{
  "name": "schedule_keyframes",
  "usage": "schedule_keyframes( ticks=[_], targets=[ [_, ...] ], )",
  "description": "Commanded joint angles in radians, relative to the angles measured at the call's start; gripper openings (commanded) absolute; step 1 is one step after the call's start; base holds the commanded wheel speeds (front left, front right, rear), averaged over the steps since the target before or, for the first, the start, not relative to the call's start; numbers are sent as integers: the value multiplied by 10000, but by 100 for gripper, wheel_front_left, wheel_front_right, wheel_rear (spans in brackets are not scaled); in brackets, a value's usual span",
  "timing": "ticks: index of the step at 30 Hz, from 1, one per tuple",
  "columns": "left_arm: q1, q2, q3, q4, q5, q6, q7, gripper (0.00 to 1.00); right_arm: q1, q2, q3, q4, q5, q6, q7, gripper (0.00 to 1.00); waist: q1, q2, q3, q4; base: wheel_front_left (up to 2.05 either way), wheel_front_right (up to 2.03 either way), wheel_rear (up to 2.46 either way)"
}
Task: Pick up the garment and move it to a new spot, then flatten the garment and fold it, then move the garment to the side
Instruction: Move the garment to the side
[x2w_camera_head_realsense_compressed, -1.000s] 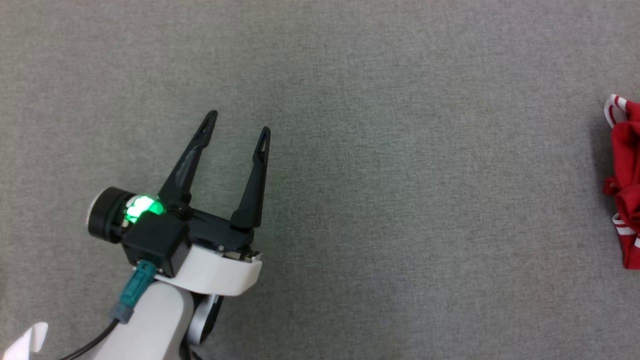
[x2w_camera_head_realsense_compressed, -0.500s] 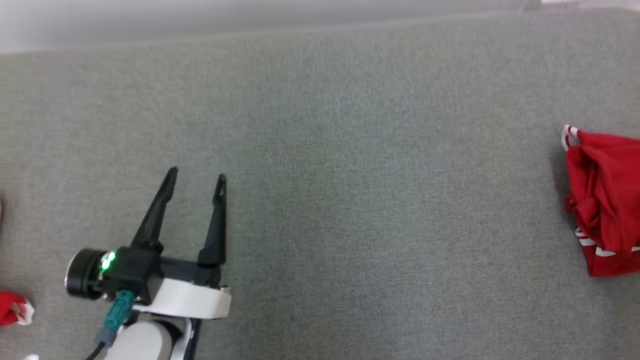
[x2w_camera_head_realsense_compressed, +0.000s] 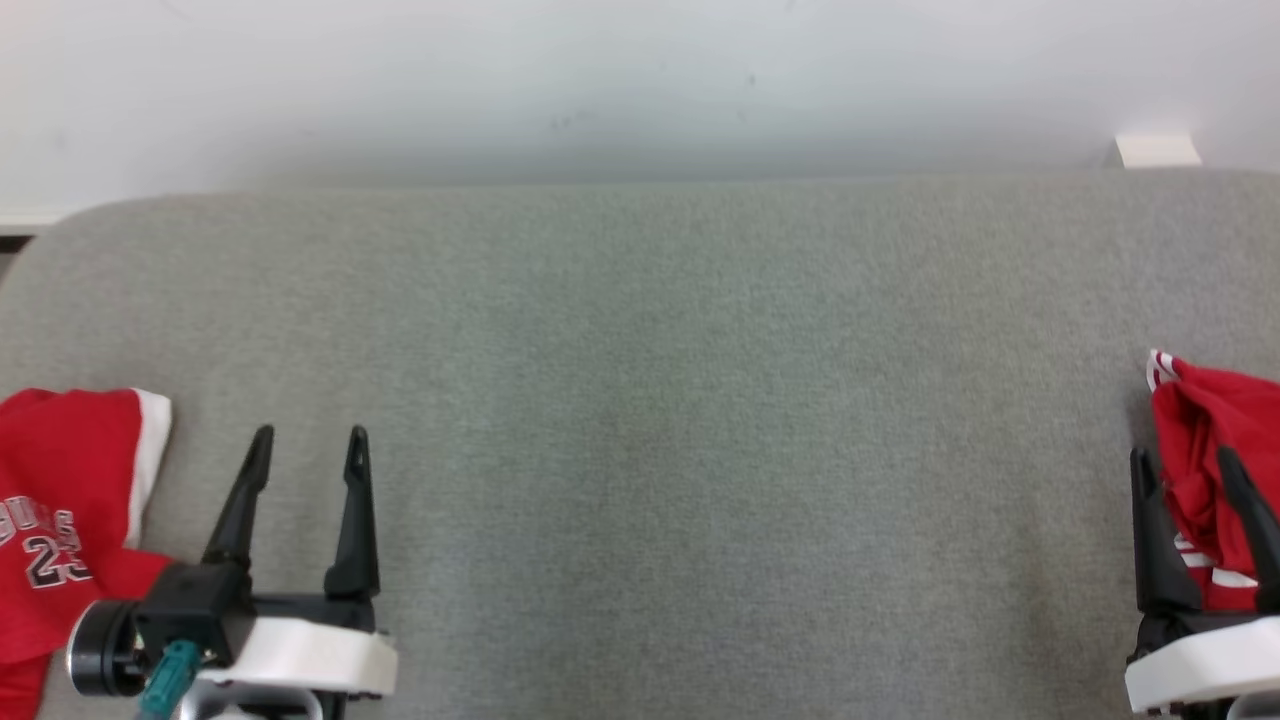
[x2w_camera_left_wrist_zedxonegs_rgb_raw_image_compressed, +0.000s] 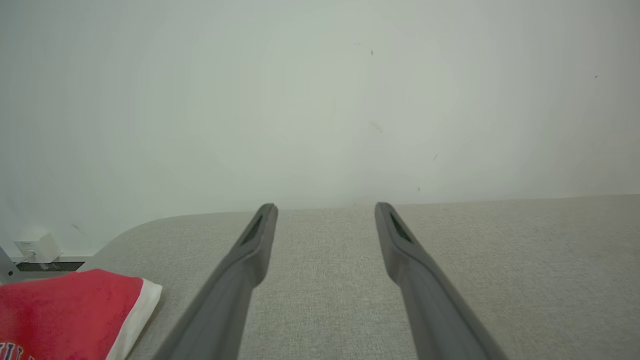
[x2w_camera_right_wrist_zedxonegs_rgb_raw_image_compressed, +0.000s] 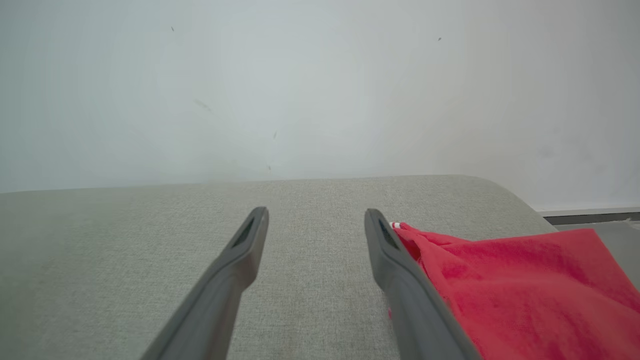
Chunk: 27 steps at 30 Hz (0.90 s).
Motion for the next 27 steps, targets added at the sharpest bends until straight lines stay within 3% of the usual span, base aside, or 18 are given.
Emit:
schedule_keyframes(
  ticks=[1,16,27],
  targets=[
    [246,20,77,23,-82,-94,-10,100,281,37,-45,-206,-109,-28,128,100,1,1,-381,282,0,0,0],
    [1640,-273,279,920,-159,-766,-8,100,2258,518,91,-1637,-282,-28,1222,100,1,1,-1875,206,0,0,0],
    [1735,-432,438,1437,28,-1121,-8,100,2661,568,55,-1976,-325,-28,1466,100,1,1,-2137,264,0,0,0]
  ],
)
